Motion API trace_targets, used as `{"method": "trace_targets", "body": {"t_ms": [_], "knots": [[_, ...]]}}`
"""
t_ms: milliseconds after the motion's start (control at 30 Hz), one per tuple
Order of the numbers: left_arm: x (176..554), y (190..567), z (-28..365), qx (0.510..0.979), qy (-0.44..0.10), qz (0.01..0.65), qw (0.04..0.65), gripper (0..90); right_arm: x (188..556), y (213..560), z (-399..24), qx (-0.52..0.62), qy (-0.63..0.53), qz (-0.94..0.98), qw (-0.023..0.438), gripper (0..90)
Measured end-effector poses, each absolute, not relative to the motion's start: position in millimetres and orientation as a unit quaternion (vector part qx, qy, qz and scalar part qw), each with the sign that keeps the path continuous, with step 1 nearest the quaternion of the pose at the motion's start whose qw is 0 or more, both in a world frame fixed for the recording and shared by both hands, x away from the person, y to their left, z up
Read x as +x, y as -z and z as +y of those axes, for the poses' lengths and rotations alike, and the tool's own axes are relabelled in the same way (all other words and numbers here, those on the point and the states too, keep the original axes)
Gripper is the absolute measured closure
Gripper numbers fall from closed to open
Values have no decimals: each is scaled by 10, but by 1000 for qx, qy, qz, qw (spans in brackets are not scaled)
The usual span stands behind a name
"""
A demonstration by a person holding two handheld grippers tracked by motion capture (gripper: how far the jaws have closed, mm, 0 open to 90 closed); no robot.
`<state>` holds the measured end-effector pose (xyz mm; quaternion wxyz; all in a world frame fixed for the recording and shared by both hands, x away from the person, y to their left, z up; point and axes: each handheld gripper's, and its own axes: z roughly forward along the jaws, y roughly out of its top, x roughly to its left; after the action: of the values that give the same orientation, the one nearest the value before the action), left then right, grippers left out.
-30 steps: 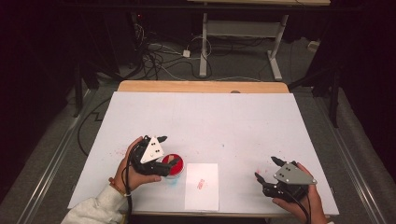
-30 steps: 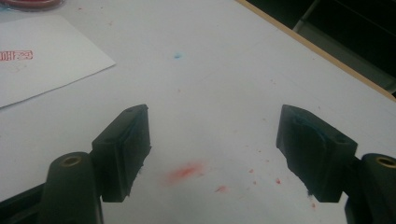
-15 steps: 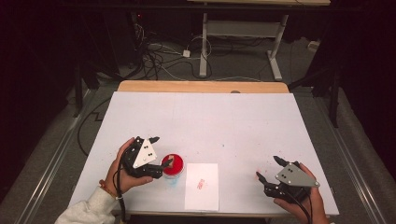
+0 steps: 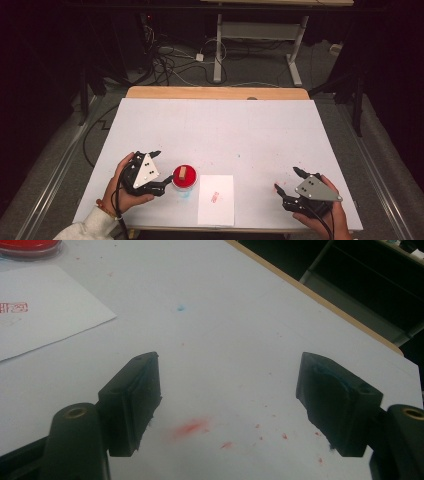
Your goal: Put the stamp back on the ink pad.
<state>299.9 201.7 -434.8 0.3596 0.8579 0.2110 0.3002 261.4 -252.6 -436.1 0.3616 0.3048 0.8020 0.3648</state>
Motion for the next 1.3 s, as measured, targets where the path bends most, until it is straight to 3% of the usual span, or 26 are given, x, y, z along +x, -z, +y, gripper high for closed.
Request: {"method": "trace_targets", "body": {"t_ms": [1300], "knots": [[2840, 4865, 2374, 864, -250, 260, 350, 177, 2666, 4440, -2552, 310, -362, 806, 352, 258]]}}
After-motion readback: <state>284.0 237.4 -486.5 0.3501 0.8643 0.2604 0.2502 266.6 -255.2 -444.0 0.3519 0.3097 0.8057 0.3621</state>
